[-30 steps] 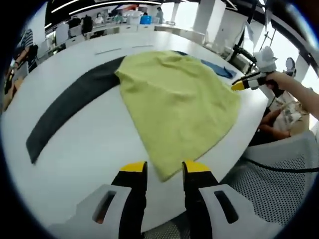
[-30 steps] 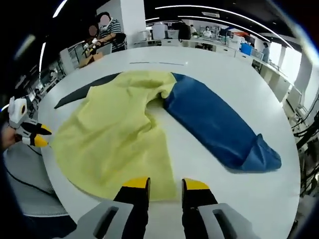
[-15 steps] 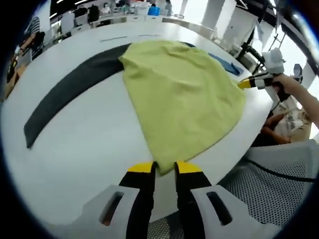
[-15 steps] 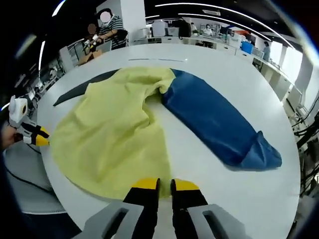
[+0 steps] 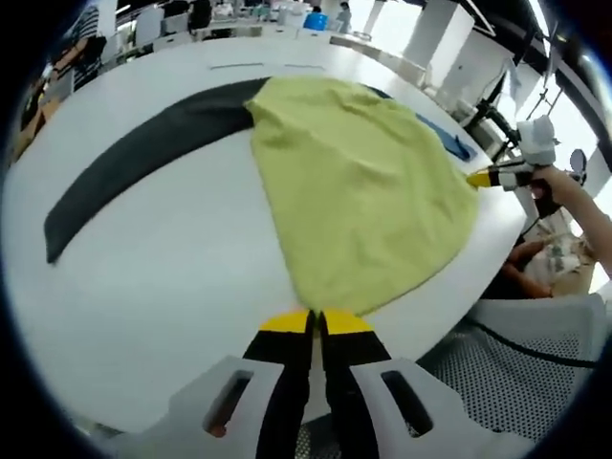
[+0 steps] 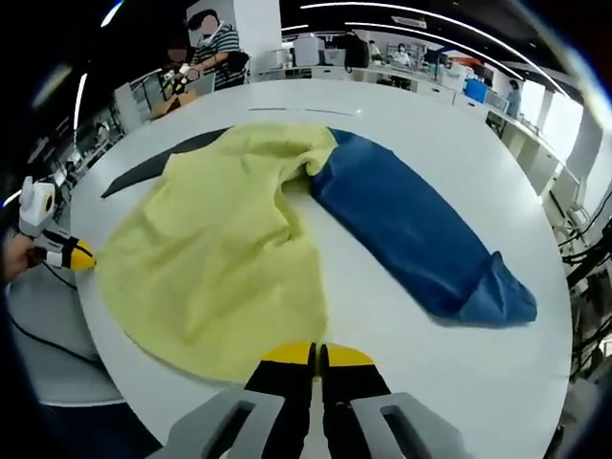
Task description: Fold the garment on the visible template until the final outline fits inside the template.
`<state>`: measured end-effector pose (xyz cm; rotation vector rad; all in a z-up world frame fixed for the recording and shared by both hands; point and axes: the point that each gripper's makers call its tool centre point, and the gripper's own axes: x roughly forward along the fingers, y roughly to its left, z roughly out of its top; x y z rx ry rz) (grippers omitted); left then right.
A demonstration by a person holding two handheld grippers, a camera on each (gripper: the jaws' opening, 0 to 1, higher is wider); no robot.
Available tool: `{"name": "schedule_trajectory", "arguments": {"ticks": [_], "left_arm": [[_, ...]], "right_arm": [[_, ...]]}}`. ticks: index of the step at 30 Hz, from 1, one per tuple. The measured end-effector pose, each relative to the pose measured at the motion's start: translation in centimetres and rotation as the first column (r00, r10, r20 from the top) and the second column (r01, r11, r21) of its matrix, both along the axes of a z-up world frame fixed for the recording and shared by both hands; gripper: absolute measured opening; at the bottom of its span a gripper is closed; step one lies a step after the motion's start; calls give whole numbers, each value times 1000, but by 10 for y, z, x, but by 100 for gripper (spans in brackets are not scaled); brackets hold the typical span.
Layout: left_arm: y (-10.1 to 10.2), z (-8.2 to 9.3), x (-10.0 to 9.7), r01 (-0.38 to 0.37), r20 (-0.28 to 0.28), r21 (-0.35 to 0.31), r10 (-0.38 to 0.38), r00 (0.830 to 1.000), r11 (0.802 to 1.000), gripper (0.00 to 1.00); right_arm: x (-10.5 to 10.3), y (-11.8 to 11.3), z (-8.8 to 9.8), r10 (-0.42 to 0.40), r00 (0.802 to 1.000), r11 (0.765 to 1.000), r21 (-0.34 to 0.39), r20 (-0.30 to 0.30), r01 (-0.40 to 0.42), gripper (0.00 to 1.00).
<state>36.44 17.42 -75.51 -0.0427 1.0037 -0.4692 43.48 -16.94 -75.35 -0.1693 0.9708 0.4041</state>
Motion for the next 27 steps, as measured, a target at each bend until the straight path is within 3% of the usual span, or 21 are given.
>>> {"name": "schedule_trajectory", "arguments": {"ticks": [6, 16, 27], "left_arm": [[3, 7, -3, 6, 10, -21, -5, 1000, 1000, 0], [13, 15, -5, 33, 27, 3, -33, 999, 999, 0], [25, 11, -16, 68, 7, 59, -68, 998, 996, 0]], "right_arm": [[-17, -5, 8, -20, 1000, 1000, -4, -7, 20, 0], [-47, 3, 15, -56, 998, 998, 18, -24, 57, 0], [-71, 13, 3, -62, 996, 998, 10, -62, 63, 0]]}}
